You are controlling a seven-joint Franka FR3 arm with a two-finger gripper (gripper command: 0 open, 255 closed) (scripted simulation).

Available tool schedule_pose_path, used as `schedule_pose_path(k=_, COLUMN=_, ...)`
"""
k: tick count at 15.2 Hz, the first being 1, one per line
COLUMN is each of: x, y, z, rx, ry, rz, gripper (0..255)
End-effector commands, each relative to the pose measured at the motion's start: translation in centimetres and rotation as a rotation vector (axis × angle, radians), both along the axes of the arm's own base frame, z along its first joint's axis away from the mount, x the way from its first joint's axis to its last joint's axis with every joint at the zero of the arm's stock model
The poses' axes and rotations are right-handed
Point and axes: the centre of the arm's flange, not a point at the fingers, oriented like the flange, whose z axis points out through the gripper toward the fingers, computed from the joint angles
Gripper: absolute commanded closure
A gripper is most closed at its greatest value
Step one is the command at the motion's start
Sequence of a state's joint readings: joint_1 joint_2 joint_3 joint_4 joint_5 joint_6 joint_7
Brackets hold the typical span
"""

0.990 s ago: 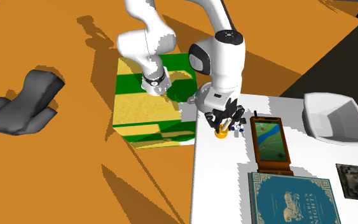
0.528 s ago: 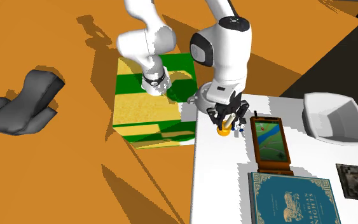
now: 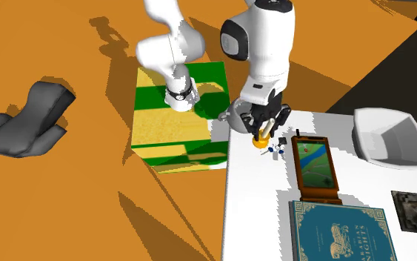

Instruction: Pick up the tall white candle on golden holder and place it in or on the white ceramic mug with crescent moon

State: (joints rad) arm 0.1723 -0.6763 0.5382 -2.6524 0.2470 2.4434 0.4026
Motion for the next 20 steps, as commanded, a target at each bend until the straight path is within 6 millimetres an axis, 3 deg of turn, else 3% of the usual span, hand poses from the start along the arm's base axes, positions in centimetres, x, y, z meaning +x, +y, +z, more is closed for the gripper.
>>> schedule_pose_path(k=1, x=-2.6, y=-0.4, z=-0.3, rx=0.001, ry=0.0, rz=0.0, gripper=255)
schedule_pose_path(k=12, x=-17.3, y=-1.6, z=-1.7, rx=0.001, ry=0.0, rz=0.0, gripper=255)
schedule_pose_path(k=20, x=-17.3, y=-1.6, z=-5.9, rx=0.001, ry=0.0, rz=0.0, gripper=255)
